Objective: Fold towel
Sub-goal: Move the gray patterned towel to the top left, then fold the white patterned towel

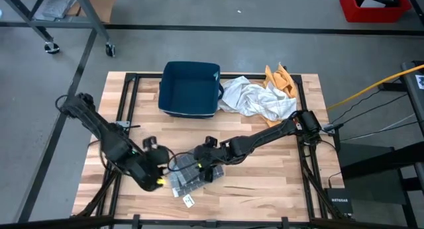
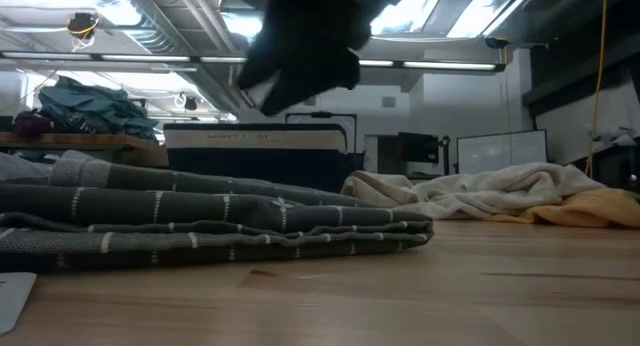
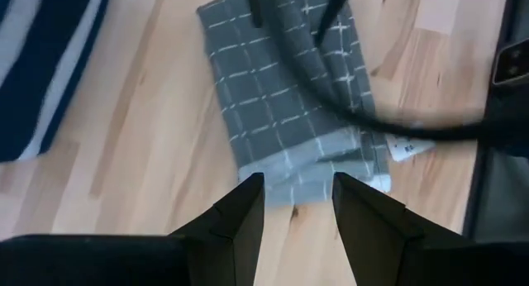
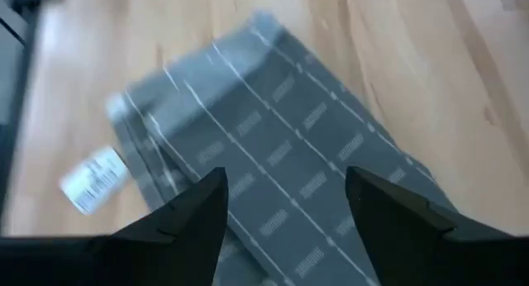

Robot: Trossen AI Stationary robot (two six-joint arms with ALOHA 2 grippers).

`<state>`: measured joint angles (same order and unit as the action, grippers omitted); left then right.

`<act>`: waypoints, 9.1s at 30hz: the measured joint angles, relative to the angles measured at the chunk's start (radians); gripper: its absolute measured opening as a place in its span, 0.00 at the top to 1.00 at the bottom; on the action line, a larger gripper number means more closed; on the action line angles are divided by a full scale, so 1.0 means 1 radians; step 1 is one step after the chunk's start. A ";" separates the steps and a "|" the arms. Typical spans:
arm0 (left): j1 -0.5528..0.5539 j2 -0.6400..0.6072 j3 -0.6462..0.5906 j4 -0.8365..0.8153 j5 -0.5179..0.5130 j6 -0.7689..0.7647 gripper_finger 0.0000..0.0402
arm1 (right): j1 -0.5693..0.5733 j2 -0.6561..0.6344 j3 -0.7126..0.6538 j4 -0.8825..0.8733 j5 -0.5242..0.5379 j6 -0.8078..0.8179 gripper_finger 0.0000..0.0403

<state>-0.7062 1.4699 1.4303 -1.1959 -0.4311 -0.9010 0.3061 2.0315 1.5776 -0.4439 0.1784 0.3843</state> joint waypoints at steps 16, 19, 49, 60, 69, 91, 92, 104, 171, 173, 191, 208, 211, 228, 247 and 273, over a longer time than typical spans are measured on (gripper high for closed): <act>0.161 0.303 0.000 0.371 -0.034 0.072 0.66 | 0.123 -0.269 0.000 -0.709 0.224 0.175 0.39; 0.187 0.353 0.000 0.374 -0.051 0.068 0.66 | 0.177 -0.308 0.000 -0.778 0.265 0.267 0.39; 0.364 0.522 -0.001 0.150 0.026 -0.112 0.66 | 0.338 -0.329 0.000 -0.934 0.213 0.371 0.39; 0.413 0.517 -0.133 0.058 0.030 -0.131 0.66 | 0.338 -0.329 0.000 -0.998 0.213 0.370 0.39; 0.455 0.515 -0.231 -0.103 0.048 -0.192 0.66 | 0.338 -0.329 0.000 -1.006 0.214 0.370 0.39; 0.593 0.356 -0.512 -0.161 0.002 -0.354 0.66 | 0.337 -0.329 0.000 -1.005 0.203 0.370 0.39; 0.588 0.331 -0.512 -0.166 -0.010 -0.375 0.66 | 0.337 -0.329 0.000 -1.005 0.203 0.370 0.39; 0.464 -0.091 -0.492 -0.058 -0.012 -0.353 0.66 | 0.335 -0.328 0.000 -1.018 0.281 0.365 0.39; 0.261 0.035 -0.491 1.388 -0.113 0.202 0.66 | -0.248 -1.174 -0.761 -0.889 0.321 0.763 0.39; 0.261 0.035 -0.491 1.387 -0.113 0.202 0.66 | -0.248 -1.158 -0.777 -0.847 0.328 0.762 0.39; 0.263 0.035 -0.491 1.386 -0.140 0.194 0.66 | -0.248 -1.085 -0.808 -0.834 0.200 0.766 0.39; 0.271 0.035 -0.491 1.387 -0.317 0.119 0.66 | -0.248 -1.084 -0.808 -0.780 0.194 0.861 0.39; 0.271 0.042 -0.491 1.388 -0.317 0.117 0.66 | -0.248 -1.085 -0.808 -0.780 0.194 0.861 0.39; 0.283 0.146 -0.491 1.430 -0.331 0.137 0.66 | -0.248 -1.085 -0.808 -0.726 0.194 0.861 0.39; 0.294 0.075 -0.491 1.497 -0.387 0.403 0.66 | -0.275 -0.977 -0.928 -0.746 0.270 0.946 0.39; 0.287 0.075 -0.491 1.496 -0.384 0.315 0.66 | -0.274 -0.866 -0.958 -0.672 0.488 0.903 0.98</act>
<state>-0.4191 1.5448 0.9394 0.3000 -0.8152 -0.5856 0.0319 1.1660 0.6197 -1.1159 0.6666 1.2876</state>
